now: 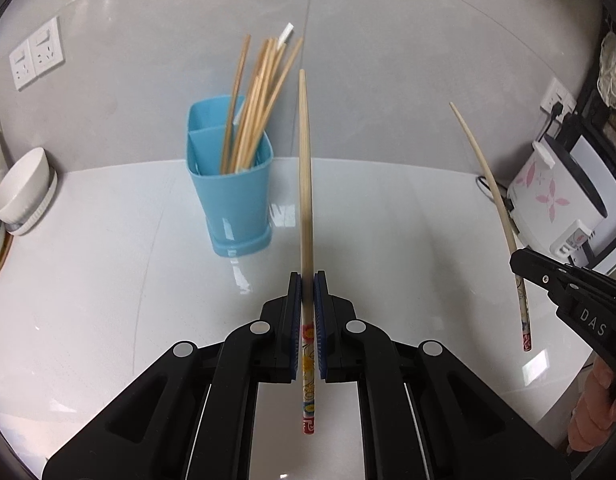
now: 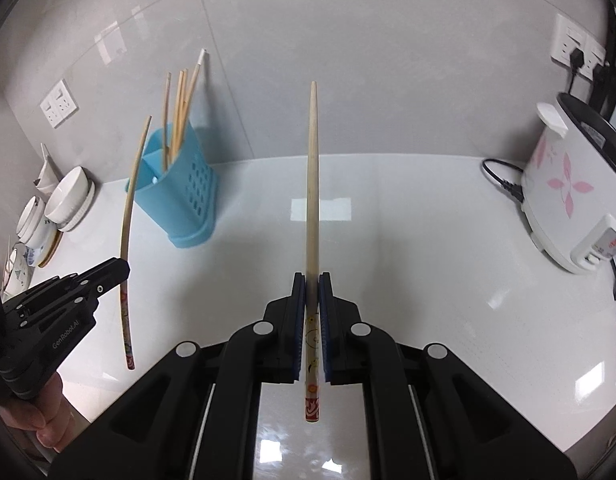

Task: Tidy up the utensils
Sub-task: 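Lift both chopsticks and lower the left tool's chopstick into the blue holder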

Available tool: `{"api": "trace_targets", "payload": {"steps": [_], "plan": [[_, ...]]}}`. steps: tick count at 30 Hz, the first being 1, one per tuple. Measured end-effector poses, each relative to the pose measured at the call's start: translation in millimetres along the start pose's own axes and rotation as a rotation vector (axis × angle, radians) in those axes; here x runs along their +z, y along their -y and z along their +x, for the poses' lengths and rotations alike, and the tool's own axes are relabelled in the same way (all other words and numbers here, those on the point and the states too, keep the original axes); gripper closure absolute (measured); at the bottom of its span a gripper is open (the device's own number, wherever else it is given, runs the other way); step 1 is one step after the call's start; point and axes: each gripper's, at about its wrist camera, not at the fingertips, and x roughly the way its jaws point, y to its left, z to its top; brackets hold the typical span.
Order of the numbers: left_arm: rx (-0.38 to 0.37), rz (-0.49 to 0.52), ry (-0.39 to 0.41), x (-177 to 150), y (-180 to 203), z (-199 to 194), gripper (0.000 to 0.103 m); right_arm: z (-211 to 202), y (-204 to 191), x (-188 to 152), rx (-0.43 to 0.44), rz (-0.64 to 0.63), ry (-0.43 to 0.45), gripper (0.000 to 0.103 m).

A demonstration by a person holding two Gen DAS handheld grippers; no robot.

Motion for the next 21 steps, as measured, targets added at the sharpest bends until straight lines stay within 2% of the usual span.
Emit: {"api": "trace_targets", "payload": {"steps": [4, 21], "plan": [[-0.01, -0.013, 0.017, 10, -12, -2, 0.097, 3, -22, 11, 0.025, -0.012, 0.022, 0.097], [-0.045, -0.013, 0.176, 62, -64, -7, 0.097, 15, -92, 50, 0.083, -0.035, 0.126, 0.097]]}}
